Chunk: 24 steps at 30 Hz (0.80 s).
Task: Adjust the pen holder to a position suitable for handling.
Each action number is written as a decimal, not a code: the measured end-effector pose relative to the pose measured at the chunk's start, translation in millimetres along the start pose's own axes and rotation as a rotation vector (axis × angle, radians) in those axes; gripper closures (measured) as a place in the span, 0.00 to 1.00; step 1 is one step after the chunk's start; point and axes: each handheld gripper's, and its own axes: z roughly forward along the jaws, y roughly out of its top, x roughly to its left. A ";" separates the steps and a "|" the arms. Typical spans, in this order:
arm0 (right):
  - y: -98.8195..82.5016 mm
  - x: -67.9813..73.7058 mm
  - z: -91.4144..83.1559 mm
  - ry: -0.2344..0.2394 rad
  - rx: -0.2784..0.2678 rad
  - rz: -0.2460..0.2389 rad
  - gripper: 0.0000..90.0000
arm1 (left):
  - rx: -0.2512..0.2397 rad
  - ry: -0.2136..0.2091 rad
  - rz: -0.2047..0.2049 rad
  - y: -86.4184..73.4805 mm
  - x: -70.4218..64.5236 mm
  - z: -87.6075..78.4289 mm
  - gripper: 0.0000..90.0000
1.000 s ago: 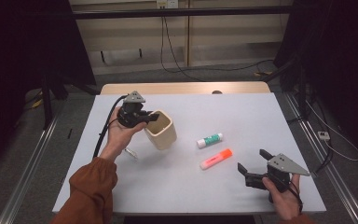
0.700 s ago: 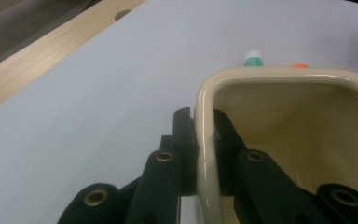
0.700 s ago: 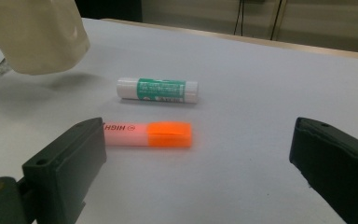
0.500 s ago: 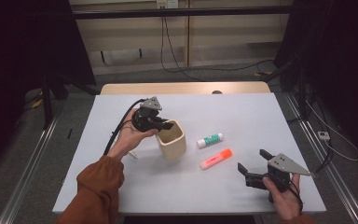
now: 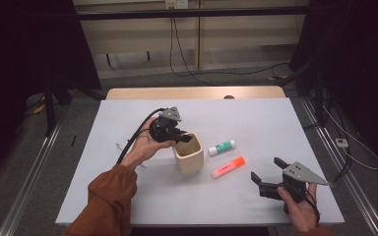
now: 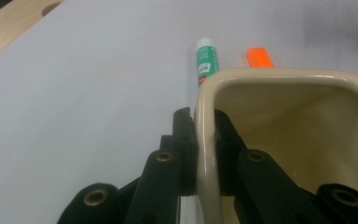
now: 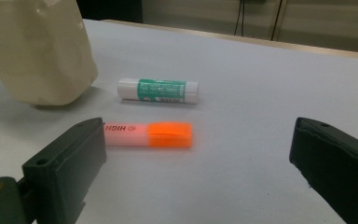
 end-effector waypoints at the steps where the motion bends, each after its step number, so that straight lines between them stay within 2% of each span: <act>1: 0.0 0.0 0.0 -0.001 0.000 0.000 0.04 | 0.002 -0.004 -0.002 -0.3 -0.2 1.8 0.92; 5: -0.1 -0.2 0.2 -0.001 0.001 0.001 0.04 | 0.005 -0.010 -0.017 -2.2 2.6 6.7 0.91; 8: -0.1 0.0 0.2 -0.001 0.002 0.000 0.04 | -0.008 -0.013 -0.051 -2.3 2.4 8.9 0.91; 10: -0.1 -0.2 0.5 0.002 0.001 -0.001 0.04 | -0.010 -0.011 -0.048 -2.0 2.0 9.6 0.90; 15: 0.0 0.4 -0.1 -0.001 0.001 -0.003 0.04 | -0.070 -0.021 -0.100 -3.4 2.3 3.2 0.88; 16: 0.0 0.3 -0.1 -0.001 0.001 -0.003 0.04 | -0.069 -0.019 -0.102 -3.7 1.6 2.8 0.86; 21: 0.0 0.3 -0.3 -0.001 0.000 -0.004 0.04 | -0.074 0.012 -0.127 -9.1 -1.6 4.0 0.69; 24: 0.0 0.3 -0.6 -0.003 -0.001 -0.004 0.04 | -0.097 0.053 -0.181 -12.1 -0.8 0.6 0.46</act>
